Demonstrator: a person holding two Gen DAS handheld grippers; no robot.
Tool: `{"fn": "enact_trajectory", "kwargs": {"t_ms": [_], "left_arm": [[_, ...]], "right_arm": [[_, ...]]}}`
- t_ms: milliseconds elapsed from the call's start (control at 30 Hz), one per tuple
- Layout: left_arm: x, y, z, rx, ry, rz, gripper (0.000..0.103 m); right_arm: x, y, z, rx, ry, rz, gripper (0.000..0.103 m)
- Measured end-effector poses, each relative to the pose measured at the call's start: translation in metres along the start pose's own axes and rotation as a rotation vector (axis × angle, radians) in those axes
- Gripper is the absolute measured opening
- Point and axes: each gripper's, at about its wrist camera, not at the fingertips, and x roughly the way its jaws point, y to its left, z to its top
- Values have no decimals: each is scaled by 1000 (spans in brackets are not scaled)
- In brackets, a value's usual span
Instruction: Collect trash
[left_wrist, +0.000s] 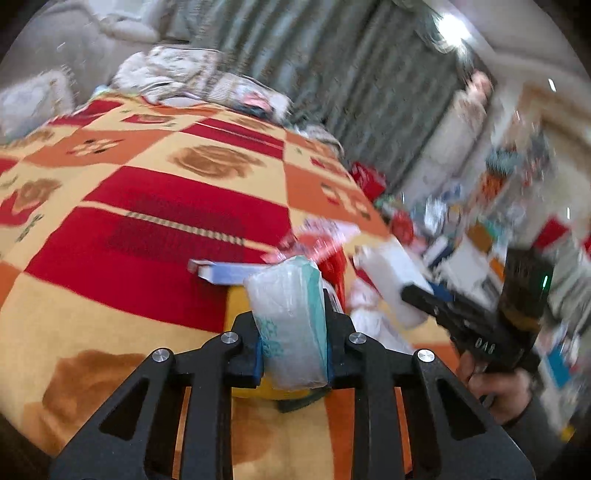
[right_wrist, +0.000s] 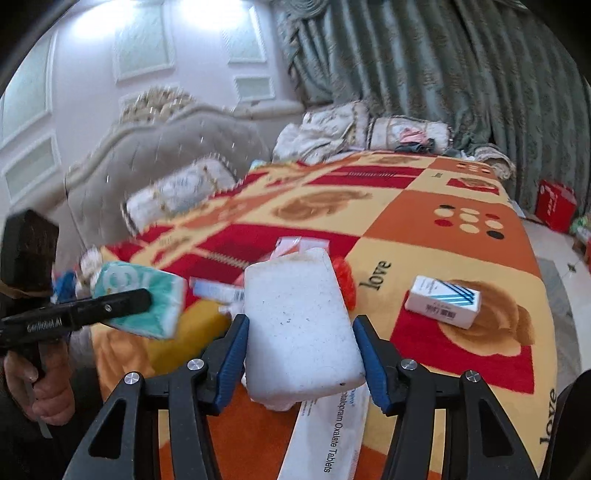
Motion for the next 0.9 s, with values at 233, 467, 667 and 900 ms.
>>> {"fn": "enact_trajectory", "kwargs": {"t_ms": [233,467,667,900], "left_arm": [[-3,1,-6,-20,9,117,21],[-13,-29,-20,35,5,121,21],[-14,-45,-20,53,3,100,21],[-14,-61,-30,105,9,95,21]], "right_arm": [[-11,1,-3,38,-14,-25,56],[-28,18,-16,27,-27,-59,56],[-31,20,-27,15,-24,-117,56],[-37,3,-33,75,-59,-159,56]]}}
